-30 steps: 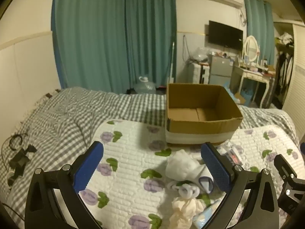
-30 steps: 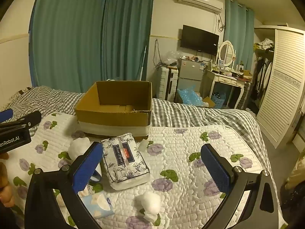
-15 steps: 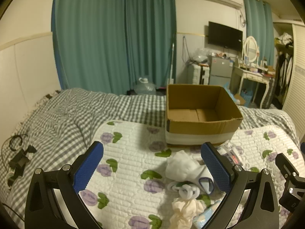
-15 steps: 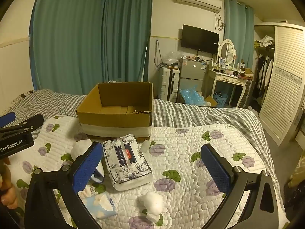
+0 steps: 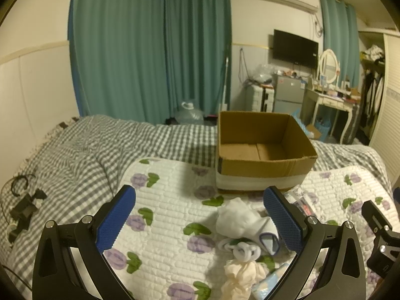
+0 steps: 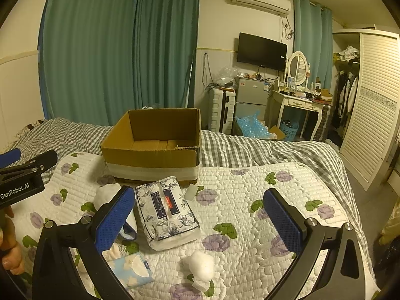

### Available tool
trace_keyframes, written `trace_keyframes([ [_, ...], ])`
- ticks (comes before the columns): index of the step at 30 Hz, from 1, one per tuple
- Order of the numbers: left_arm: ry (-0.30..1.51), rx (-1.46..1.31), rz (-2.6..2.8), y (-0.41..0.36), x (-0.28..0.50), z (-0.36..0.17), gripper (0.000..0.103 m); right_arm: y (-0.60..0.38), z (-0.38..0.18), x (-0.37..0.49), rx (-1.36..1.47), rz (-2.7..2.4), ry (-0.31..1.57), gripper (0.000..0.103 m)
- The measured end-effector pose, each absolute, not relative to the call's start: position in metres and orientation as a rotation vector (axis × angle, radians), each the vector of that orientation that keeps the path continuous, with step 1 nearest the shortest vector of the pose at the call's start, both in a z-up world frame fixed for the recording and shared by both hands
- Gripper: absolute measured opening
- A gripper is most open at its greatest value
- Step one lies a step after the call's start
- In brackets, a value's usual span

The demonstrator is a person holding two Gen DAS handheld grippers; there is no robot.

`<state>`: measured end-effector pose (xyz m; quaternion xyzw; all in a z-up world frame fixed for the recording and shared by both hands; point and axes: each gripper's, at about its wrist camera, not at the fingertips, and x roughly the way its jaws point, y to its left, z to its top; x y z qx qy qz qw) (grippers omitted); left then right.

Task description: Organize soft objects

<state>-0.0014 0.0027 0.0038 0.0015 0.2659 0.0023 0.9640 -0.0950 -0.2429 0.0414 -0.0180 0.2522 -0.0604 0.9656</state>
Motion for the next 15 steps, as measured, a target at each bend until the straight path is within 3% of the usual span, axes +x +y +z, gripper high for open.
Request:
trace_keyframes([
  [15,0.533,0.0,0.0,0.0037,-0.0032,0.0049,0.103,-0.2458,0.0414,-0.0966,-0.032,-0.126,0.502,0.103],
])
